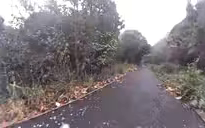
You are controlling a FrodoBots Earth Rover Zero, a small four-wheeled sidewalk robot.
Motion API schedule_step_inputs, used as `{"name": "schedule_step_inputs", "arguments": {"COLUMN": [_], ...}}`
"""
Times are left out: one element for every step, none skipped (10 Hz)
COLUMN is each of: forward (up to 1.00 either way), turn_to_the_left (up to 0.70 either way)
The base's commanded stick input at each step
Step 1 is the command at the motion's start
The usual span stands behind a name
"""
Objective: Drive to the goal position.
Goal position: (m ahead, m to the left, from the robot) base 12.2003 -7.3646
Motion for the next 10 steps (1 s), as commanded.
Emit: {"name": "schedule_step_inputs", "arguments": {"forward": [1.00,1.00,1.00,1.00,1.00,1.00,1.00,1.00,1.00,1.00], "turn_to_the_left": [0.00,0.00,-0.40,-0.40,-0.40,-0.40,0.00,0.00,0.00,0.00]}}
